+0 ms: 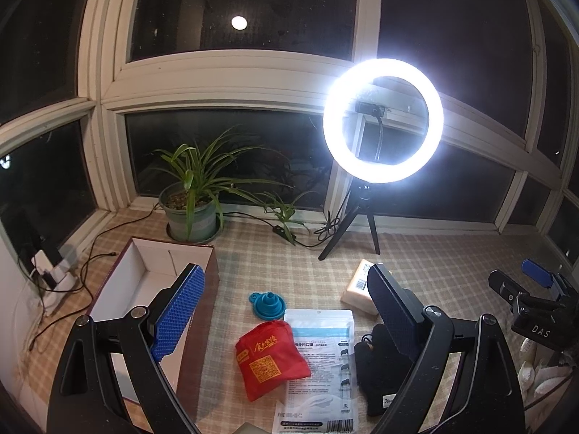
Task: Organize soft objects
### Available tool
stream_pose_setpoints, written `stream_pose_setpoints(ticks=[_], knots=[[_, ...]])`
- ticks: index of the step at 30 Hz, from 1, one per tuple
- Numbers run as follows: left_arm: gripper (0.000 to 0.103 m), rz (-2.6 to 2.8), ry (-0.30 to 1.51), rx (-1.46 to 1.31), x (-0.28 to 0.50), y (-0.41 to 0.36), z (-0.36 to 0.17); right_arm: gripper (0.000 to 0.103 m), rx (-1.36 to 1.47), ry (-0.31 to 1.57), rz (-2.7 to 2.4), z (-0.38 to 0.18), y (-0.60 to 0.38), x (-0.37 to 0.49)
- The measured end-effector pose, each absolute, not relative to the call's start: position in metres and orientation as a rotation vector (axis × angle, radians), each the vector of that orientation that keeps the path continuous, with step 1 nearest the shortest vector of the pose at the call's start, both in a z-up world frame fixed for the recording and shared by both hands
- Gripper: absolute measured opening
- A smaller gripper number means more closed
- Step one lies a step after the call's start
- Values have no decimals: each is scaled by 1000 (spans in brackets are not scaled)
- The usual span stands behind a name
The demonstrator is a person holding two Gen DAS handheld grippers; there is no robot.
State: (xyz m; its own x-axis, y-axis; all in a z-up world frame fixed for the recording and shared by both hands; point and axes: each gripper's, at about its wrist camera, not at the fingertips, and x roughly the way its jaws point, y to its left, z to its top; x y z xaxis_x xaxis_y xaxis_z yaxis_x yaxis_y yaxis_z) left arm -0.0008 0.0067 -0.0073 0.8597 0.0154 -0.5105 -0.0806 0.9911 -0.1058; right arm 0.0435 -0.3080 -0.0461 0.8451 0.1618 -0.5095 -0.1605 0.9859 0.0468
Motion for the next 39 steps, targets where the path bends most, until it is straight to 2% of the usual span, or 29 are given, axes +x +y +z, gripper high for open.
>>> stream_pose_setpoints(ticks=[18, 39], knots=[[92, 54, 561, -122, 3, 5, -17, 103, -2, 537, 158, -47, -308, 43], [92, 82, 492, -108, -3, 6, -8, 103, 9, 517, 166, -43, -308, 40]])
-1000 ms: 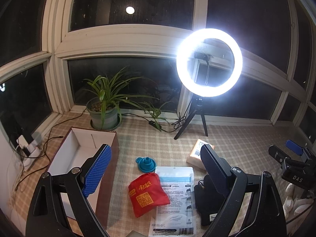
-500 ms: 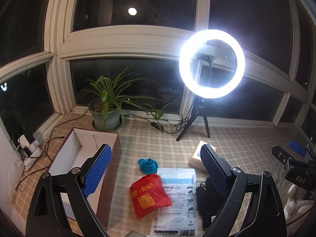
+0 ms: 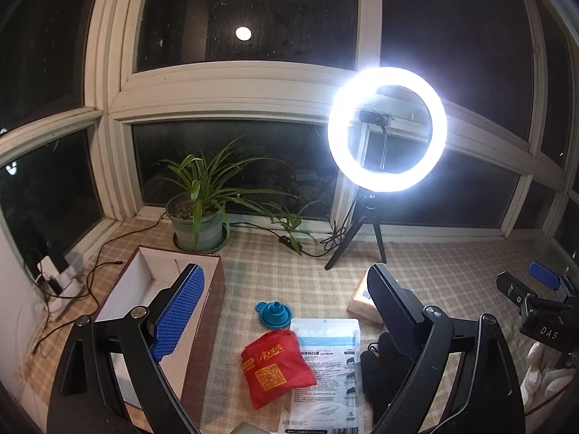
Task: Organize soft objects
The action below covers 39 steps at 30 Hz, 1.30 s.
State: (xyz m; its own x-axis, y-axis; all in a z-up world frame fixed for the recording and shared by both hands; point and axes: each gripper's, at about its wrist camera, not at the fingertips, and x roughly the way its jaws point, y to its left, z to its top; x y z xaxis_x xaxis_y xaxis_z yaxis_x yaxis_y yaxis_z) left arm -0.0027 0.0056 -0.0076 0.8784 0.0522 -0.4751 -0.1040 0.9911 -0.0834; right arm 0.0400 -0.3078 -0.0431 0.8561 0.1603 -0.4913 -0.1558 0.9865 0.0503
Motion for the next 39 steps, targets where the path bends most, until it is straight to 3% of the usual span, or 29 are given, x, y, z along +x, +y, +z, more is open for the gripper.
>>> stream_pose_setpoints(ticks=[11, 30, 35, 39], knots=[[92, 68, 537, -103, 4, 2, -18, 103, -5, 538, 182, -47, -308, 41], [90, -193, 946, -181, 37, -52, -139, 103, 133, 833, 312, -137, -351, 73], [79, -203, 982, -151, 35, -60, -155, 102, 235, 944, 349, -172, -362, 90], [64, -236, 1011, -156, 35, -69, -166, 101, 286, 1001, 380, -191, -363, 98]])
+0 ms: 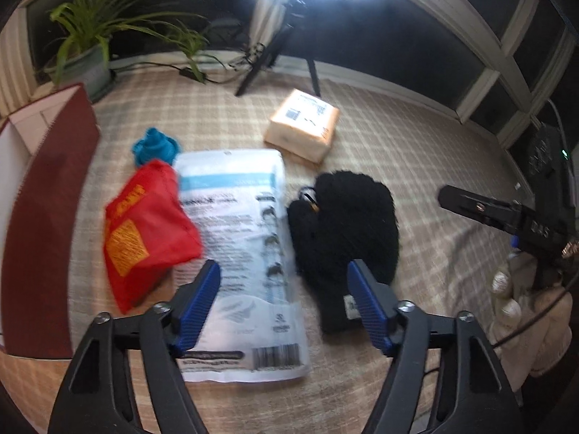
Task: Organize soft objects
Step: 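Move the right tool down toward the white face-mask packet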
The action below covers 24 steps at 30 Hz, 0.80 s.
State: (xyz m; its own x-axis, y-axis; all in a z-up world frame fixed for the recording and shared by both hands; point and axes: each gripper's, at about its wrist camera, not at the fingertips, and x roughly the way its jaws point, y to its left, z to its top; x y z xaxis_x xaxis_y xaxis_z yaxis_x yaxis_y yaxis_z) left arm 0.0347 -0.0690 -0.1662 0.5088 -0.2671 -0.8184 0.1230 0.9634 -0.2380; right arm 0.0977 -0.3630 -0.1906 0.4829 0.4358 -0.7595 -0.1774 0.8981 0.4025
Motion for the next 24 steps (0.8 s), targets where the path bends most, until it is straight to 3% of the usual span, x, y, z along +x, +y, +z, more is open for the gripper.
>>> stream_pose_setpoints(ticks=[10, 24], knots=[[50, -274, 1078, -196, 25, -76, -187, 87, 299, 1058, 474, -201, -352, 97], [49, -115, 1098, -290, 21, -6, -211, 67, 287, 1175, 673, -223, -277, 114]])
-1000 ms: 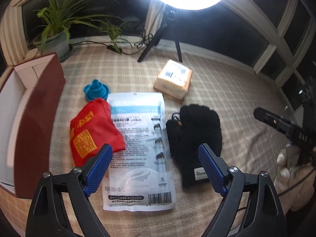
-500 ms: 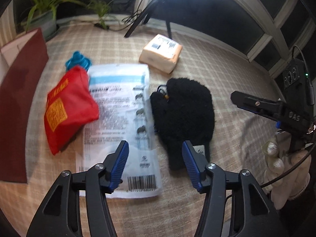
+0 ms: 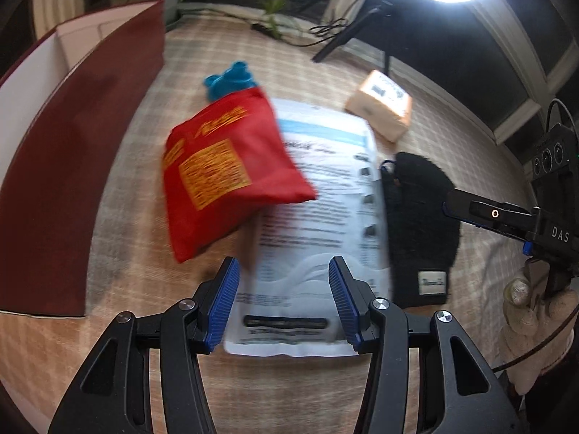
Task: Organize soft objects
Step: 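Move the right tool down toward the white face-mask packet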
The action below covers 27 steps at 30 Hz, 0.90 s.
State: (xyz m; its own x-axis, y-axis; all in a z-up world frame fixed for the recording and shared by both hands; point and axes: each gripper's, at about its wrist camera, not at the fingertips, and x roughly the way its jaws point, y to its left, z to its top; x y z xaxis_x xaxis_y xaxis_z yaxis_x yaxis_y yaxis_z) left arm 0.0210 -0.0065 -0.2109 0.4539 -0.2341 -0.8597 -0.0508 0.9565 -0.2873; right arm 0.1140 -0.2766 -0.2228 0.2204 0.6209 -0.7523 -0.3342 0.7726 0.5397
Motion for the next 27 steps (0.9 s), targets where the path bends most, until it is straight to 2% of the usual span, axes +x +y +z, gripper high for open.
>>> stream_pose_setpoints(ticks=[6, 11, 20, 27], knots=[[52, -96, 1129, -319, 22, 4, -226, 64, 280, 1247, 716, -238, -252, 125], [54, -95, 1143, -369, 27, 9, -233, 56, 305, 1312, 726, -252, -245, 135], [55, -124, 1156, -381, 36, 11, -239, 52, 279, 1365, 750, -261, -227, 143], [60, -143, 1160, -391, 43, 4, -244, 49, 241, 1382, 750, -263, -215, 148]])
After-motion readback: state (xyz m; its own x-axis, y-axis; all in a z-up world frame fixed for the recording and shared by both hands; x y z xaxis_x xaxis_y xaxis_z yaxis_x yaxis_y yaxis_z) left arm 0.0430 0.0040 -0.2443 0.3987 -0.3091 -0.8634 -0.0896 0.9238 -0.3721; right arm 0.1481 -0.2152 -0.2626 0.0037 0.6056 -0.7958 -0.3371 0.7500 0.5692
